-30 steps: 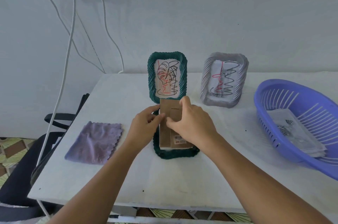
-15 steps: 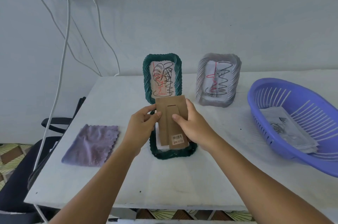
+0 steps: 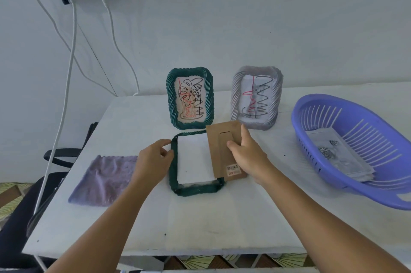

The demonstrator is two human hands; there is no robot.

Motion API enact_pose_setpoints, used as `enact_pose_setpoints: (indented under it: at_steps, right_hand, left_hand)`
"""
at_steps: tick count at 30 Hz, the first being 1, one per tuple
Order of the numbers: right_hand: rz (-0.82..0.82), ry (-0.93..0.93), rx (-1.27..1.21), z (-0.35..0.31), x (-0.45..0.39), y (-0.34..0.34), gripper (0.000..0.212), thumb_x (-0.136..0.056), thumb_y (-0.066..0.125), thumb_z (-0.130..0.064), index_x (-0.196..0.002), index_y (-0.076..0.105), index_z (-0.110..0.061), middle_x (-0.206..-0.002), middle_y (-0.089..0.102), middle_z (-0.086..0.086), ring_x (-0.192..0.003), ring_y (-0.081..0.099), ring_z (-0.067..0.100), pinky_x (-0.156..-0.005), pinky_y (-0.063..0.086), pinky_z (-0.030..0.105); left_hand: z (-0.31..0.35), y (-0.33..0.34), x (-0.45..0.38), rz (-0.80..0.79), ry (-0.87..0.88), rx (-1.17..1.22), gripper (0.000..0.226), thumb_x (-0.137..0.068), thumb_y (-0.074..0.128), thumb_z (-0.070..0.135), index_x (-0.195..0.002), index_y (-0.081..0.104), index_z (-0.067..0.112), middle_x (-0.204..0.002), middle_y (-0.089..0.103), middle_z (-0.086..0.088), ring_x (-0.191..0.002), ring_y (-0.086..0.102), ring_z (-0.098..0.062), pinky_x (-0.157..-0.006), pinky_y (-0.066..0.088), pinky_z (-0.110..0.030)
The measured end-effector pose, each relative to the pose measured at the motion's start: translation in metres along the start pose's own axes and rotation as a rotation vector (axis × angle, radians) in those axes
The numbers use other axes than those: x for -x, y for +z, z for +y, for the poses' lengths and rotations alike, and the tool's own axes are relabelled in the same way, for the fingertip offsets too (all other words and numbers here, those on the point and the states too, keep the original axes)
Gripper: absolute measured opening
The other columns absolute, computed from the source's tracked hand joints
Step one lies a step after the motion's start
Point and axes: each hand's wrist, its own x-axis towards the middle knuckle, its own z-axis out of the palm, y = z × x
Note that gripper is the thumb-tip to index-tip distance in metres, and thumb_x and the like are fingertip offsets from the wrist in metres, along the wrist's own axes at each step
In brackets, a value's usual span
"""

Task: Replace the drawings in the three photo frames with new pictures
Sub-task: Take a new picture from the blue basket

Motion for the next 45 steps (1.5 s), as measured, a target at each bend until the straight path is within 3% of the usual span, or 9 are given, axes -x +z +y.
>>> enact_pose_setpoints:
  at_steps: [5,8,14,24,27,30,35,39,45]
  right_hand:
    - [0.048,0.025,0.051,0.009,0.000,-0.010,0.070,-0.105,0.039,-0.036,-0.163,-0.001,-0.028,-0.140,0.057,0.002,-0.129,0.051,0.026,-0.113,0.029,0.047]
    - [0.068,0.035,0.111,0.014,-0.001,-0.010,0.071,-0.104,0.037,-0.036,-0.163,-0.002,-0.027,-0.124,0.059,-0.001,-0.112,0.052,0.022,-0.102,0.026,0.045]
    - [0.135,0.079,0.264,0.025,-0.007,-0.005,0.071,-0.101,0.039,-0.041,-0.162,0.006,-0.027,-0.146,0.042,0.010,-0.136,0.038,0.033,-0.112,0.024,0.052]
    - [0.190,0.066,0.355,0.030,-0.003,0.005,0.059,-0.098,0.045,-0.043,-0.153,0.029,-0.029,-0.136,0.029,0.007,-0.129,0.031,0.032,-0.113,0.021,0.047]
    - [0.246,0.012,0.301,0.028,0.001,0.006,0.058,-0.098,0.050,-0.039,-0.152,0.029,-0.031,-0.136,0.029,0.007,-0.127,0.031,0.031,-0.111,0.024,0.048]
    - [0.302,-0.102,0.249,0.020,0.005,0.011,0.047,-0.099,0.054,-0.038,-0.144,0.041,-0.033,-0.135,0.036,0.007,-0.127,0.035,0.030,-0.109,0.027,0.047]
    - [0.190,-0.298,0.233,0.004,0.007,0.027,0.020,-0.096,0.057,-0.048,-0.113,0.059,-0.037,-0.117,0.054,-0.008,-0.120,0.045,0.018,-0.104,0.037,0.045]
    - [0.121,-0.301,0.261,-0.004,0.006,0.040,0.026,-0.092,0.059,-0.058,-0.108,0.060,-0.038,-0.105,0.053,-0.015,-0.112,0.050,0.014,-0.107,0.036,0.048]
    - [0.137,-0.269,0.365,-0.009,0.005,0.049,0.049,-0.081,0.063,-0.073,-0.113,0.057,-0.036,-0.116,0.054,-0.010,-0.116,0.048,0.018,-0.103,0.031,0.044]
  left_hand:
    - [-0.007,-0.008,0.005,0.050,0.006,0.001,0.036,-0.098,0.059,0.022,-0.133,0.063,0.024,-0.083,0.067,0.007,-0.065,0.059,-0.011,-0.053,0.041,-0.021]
    - [-0.012,-0.005,0.012,0.075,0.018,0.085,0.035,-0.098,0.060,0.021,-0.132,0.065,0.024,-0.077,0.067,0.000,-0.065,0.055,-0.012,-0.056,0.044,-0.021]
    - [-0.021,0.001,0.015,0.148,0.076,0.113,0.032,-0.097,0.062,0.023,-0.129,0.070,0.024,-0.070,0.061,0.003,-0.063,0.049,-0.011,-0.058,0.038,-0.018]
    - [-0.024,0.003,0.014,0.187,0.112,0.091,0.032,-0.097,0.063,0.024,-0.129,0.070,0.026,-0.076,0.063,0.003,-0.068,0.052,-0.011,-0.059,0.039,-0.018]
    - [-0.026,0.004,0.013,0.192,0.122,0.089,0.031,-0.097,0.063,0.024,-0.127,0.071,0.025,-0.076,0.063,0.003,-0.069,0.053,-0.011,-0.061,0.041,-0.018]
    - [-0.027,0.003,0.013,0.198,0.128,0.102,0.032,-0.097,0.063,0.024,-0.128,0.071,0.024,-0.077,0.064,0.004,-0.071,0.054,-0.012,-0.063,0.042,-0.019]
    - [-0.026,0.003,0.014,0.198,0.117,0.106,0.026,-0.097,0.062,0.027,-0.121,0.074,0.026,-0.077,0.065,0.002,-0.073,0.056,-0.014,-0.064,0.043,-0.020]
    - [-0.026,0.003,0.015,0.197,0.109,0.111,0.023,-0.098,0.062,0.029,-0.115,0.076,0.025,-0.080,0.066,0.000,-0.076,0.058,-0.018,-0.067,0.045,-0.023]
    - [-0.029,0.003,0.014,0.205,0.097,0.096,0.022,-0.097,0.062,0.030,-0.108,0.076,0.018,-0.081,0.066,-0.002,-0.077,0.059,-0.022,-0.072,0.051,-0.037]
